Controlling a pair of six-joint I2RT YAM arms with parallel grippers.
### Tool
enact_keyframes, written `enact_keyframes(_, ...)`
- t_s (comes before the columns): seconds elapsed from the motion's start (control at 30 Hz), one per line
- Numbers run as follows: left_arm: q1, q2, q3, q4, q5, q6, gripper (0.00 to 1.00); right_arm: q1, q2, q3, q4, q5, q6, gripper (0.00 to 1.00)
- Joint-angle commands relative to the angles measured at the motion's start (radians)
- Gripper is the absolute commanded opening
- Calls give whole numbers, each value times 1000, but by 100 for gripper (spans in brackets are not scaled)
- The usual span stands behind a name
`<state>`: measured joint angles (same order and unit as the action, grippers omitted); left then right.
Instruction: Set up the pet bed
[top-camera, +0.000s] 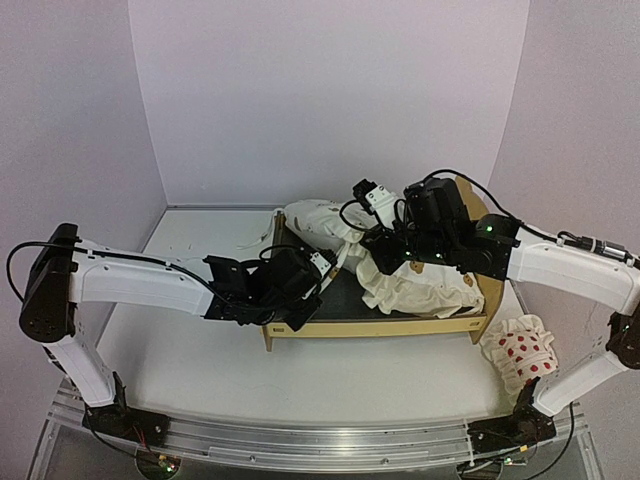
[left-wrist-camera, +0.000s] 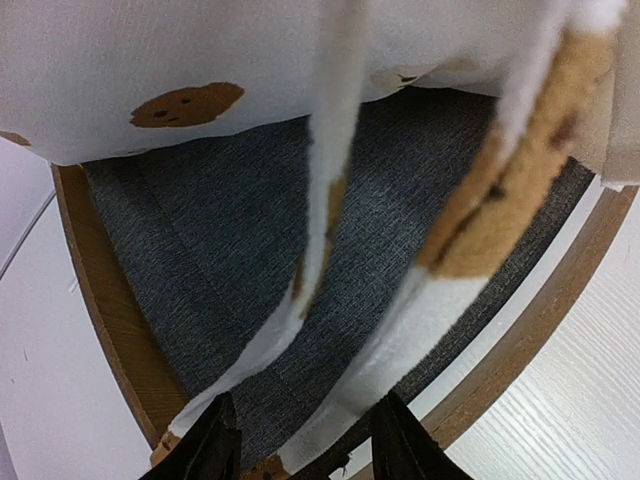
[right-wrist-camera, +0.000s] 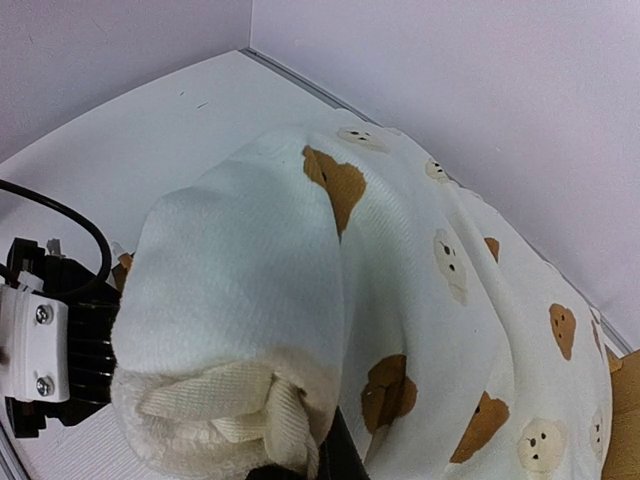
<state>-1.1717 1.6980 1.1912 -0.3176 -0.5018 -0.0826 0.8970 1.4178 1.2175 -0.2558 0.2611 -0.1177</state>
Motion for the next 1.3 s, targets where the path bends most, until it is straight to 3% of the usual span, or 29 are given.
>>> enact_keyframes(0.0, 12, 23, 25, 5, -17, 3, 42, -4, -20, 51, 7, -3, 18, 0)
enact_keyframes(0.17, 16, 37, 14, 30, 13, 14, 27, -4, -16, 54, 4, -7, 24, 0)
enact_keyframes(0.3, 16, 41, 15, 47, 28, 22, 5, -4, -14, 56, 1, -6, 27, 0)
enact_keyframes(0.37, 15, 38, 19, 47, 31, 20, 0, -4, -14, 59, -2, -1, 29, 0)
enact_keyframes(0.93, -11, -206, 21, 48, 471, -46, 0, -4, -23, 68, -15, -36, 74, 0)
enact_keyframes(1.17, -16, -217, -22, 157, 760, -125, 0, -4, -39, 43, -20, -39, 89, 0)
enact_keyframes(1.27, -25, -178, -25, 202, 805, -153, 0, -4, -48, 26, -20, -36, 96, 0)
